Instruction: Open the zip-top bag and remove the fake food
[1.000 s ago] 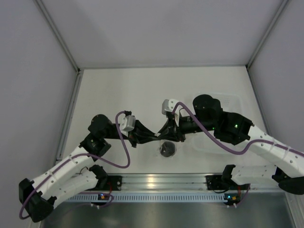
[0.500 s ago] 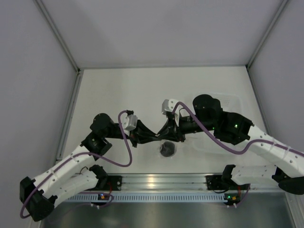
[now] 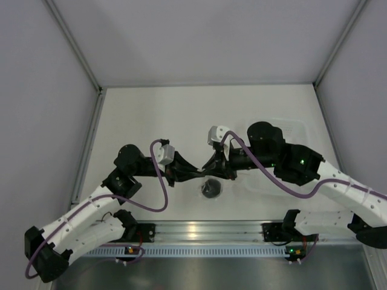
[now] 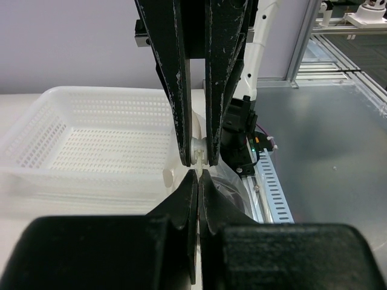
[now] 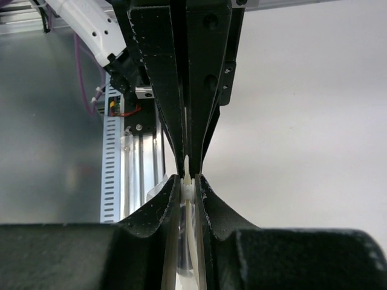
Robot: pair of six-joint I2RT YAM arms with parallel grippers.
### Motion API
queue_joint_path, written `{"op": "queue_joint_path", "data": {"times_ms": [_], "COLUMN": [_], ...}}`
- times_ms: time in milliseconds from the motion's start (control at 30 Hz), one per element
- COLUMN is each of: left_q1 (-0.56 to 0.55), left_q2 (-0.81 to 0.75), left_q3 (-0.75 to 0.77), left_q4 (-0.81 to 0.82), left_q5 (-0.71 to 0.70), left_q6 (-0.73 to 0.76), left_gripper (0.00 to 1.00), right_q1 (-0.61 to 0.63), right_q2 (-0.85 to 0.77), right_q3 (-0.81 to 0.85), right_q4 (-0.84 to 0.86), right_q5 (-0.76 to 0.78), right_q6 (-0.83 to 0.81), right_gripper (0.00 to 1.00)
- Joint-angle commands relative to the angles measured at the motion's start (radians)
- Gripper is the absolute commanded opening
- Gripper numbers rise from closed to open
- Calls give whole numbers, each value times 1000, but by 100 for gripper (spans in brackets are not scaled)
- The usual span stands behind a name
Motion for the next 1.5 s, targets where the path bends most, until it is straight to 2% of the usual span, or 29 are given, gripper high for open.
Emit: {"op": "queue_joint_path", "data": {"times_ms": [0, 300, 600, 767, 967, 1133, 1467], "left_q1": [7, 25, 160, 191, 231, 242, 266], "left_q2": [-42, -70, -31, -30, -10, -48, -68], "left_q3": [15, 7, 9, -4, -16, -46, -65], "left_q4": [30, 27, 24, 24, 24, 46, 46], "left_q5": [-31, -74, -40, -46, -103, -212, -301], "left_q6": [0, -3, -21, -15, -23, -33, -58], "left_gripper": [0, 0, 0, 0, 0, 0, 0], "right_q1": [10, 8, -1, -4, -4, -3, -4], "right_q2": [-41, -78, -130, -152, -196, -224, -256], "right_q3": [-22, -57, -70, -74, -79, -91, -109], "right_q4": [-1, -27, -91, -136, -173, -200, -234], "right_q5": [56, 149, 258, 321, 350, 349, 370], "right_q6": [-28, -34, -26, -15, 1, 11, 15], "right_gripper": [0, 0, 0, 0, 0, 0, 0]}}
